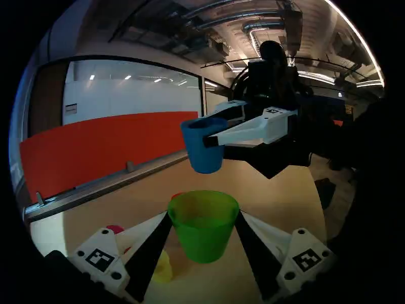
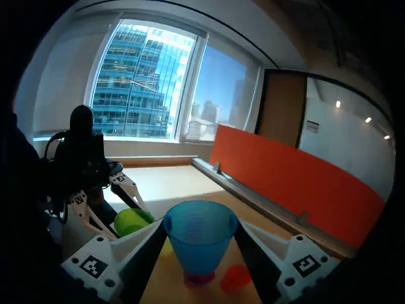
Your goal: Pour water
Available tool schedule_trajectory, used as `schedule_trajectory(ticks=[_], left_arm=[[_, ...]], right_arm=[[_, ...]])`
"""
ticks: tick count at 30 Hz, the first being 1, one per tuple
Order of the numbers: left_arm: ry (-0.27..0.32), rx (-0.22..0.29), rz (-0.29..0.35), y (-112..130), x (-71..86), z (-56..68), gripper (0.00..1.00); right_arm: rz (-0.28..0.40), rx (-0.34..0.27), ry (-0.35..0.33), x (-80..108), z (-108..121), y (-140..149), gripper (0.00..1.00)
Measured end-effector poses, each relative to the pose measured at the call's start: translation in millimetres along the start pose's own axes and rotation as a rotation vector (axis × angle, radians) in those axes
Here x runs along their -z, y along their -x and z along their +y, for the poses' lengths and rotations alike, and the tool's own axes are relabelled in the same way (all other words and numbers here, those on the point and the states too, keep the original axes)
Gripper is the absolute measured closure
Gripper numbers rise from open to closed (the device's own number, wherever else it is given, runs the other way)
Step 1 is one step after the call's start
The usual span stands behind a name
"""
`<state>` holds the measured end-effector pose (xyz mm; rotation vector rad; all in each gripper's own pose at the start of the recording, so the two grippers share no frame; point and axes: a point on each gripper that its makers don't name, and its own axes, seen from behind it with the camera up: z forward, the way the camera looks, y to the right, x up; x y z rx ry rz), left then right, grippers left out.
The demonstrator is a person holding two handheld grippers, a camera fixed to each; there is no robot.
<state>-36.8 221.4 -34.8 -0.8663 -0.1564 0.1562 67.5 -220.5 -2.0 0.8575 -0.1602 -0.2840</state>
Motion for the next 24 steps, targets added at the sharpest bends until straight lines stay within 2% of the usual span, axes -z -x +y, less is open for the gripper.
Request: schedule_trajectory(ticks=[9,24], left_arm=[[0.026,-0.006,-0.068,21,-10.9,5.8,0.14],[0.053,-0.006,-0.194,59,-30.7,5.6,0.14]], right_arm=[[-0.046,-0.049,0.0,4.5,3,37,0.09],[-0.117,-0.126,-0.029,7.0,-2,93,0.08]])
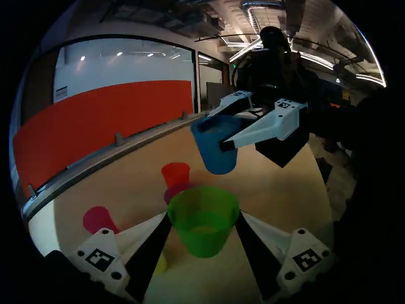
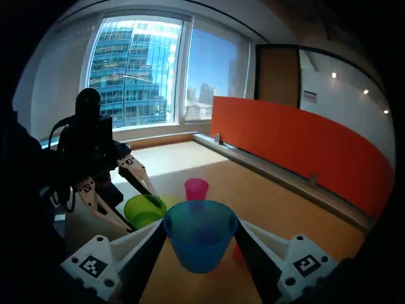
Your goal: Pour water
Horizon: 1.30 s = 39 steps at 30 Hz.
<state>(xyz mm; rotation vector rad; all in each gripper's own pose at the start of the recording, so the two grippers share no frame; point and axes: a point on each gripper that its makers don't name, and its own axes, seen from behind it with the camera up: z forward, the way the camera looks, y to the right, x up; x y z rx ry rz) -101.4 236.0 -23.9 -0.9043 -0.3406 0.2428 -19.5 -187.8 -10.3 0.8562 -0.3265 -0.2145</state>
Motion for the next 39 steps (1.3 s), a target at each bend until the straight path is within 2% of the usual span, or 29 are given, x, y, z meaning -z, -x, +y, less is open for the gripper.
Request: schedule_trajectory(ticks=[13,39], left_arm=[[0.026,-0.007,-0.078,17,-14.7,-0.6,0.14],[0.062,-0.027,-0.214,47,-27.3,-0.3,0.14]], right_arm=[[-0.073,-0.037,-0.028,-1.6,1,40,0.08],[-0.171,-0.063,-0.067,-15.5,-10,101,0.08]])
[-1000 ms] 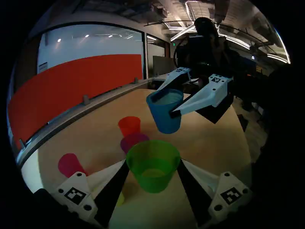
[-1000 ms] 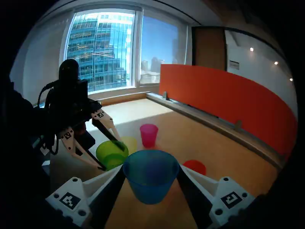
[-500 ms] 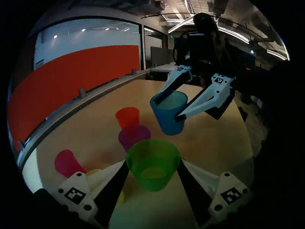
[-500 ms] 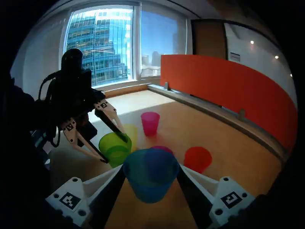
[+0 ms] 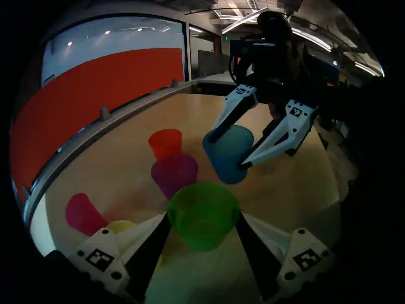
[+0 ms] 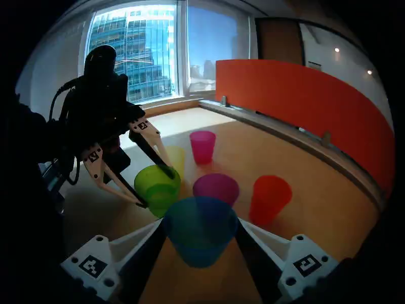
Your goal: Pour water
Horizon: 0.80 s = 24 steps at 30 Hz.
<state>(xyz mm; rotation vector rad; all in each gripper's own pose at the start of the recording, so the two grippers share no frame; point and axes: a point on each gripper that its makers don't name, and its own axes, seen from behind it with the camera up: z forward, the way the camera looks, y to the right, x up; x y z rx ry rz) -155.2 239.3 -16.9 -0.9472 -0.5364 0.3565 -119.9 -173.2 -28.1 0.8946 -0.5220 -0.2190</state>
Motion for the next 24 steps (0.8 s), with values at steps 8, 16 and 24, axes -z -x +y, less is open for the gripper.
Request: schedule_trajectory(ticks=[8,16,24], left_arm=[[0.015,0.009,-0.014,4,-6.1,1.5,0.14],[0.02,0.022,-0.023,11,-9.7,0.7,0.14],[0.024,0.028,-0.024,14,-9.6,1.8,0.14]], right_arm=[[-0.015,-0.003,-0.004,-4.9,1,12,0.08],[-0.026,-0.014,-0.006,-6.9,2,20,0.08],[-0.032,-0.015,0.0,-7.4,3,23,0.08]])
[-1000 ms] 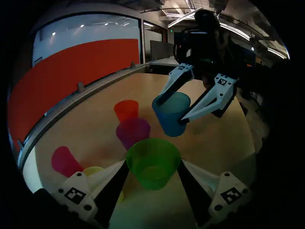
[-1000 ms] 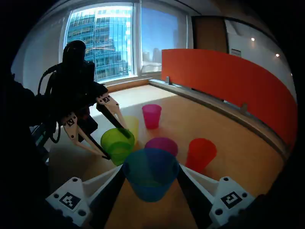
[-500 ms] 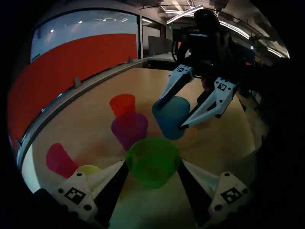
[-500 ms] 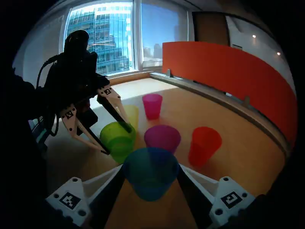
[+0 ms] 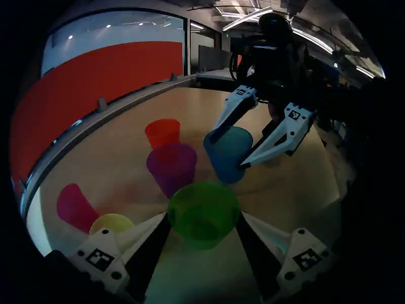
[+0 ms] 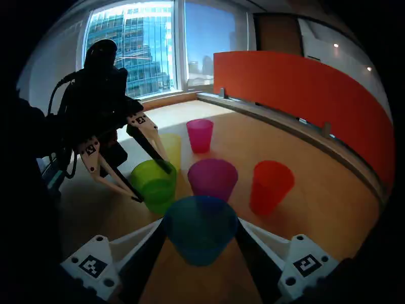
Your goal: Pour water
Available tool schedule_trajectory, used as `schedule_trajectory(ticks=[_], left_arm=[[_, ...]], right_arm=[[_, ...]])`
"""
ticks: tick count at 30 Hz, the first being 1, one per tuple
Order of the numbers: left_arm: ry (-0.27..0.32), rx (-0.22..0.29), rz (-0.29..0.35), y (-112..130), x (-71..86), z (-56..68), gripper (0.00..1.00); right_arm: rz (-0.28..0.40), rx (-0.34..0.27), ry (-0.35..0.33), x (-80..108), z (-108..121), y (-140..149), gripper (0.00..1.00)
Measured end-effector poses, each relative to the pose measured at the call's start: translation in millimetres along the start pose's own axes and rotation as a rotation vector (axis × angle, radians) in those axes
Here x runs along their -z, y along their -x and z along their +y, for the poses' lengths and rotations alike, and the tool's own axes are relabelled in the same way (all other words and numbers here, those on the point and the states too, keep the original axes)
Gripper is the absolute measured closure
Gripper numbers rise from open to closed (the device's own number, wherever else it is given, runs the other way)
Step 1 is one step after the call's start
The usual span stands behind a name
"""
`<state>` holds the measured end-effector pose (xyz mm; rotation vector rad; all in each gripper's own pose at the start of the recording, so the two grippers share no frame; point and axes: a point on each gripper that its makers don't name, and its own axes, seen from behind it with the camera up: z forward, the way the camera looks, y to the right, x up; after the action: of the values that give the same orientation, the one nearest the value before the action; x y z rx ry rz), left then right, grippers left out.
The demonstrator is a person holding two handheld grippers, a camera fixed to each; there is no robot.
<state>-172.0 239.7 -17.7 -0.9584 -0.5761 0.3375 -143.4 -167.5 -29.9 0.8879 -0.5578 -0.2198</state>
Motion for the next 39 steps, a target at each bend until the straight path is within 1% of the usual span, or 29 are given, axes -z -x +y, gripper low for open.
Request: schedule_trajectory(ticks=[11,17,21,23,29,39], left_arm=[[-0.016,-0.019,-0.01,5,3.2,-1.3,0.13],[-0.024,-0.018,-0.008,3,3.2,-3.1,0.12],[-0.024,-0.027,0.002,0,4.3,-2.7,0.07],[-0.02,-0.033,0.005,-1,5.2,-1.3,0.03],[-0.034,-0.044,0.006,-2,6.9,-3.6,0.02],[-0.045,-0.067,0.023,-5,12.6,-2.6,0.02]], right_arm=[[-0.01,0.014,0.005,0.5,-2,3,0.08],[-0.011,0.019,0.004,0.5,-4,4,0.08],[-0.012,0.023,0.006,-0.1,-5,5,0.07],[-0.012,0.022,0.005,-0.8,-5,6,0.07],[-0.012,0.019,0.002,-4.2,-7,10,0.07],[-0.001,0.018,0.001,-6.9,-8,13,0.08]])
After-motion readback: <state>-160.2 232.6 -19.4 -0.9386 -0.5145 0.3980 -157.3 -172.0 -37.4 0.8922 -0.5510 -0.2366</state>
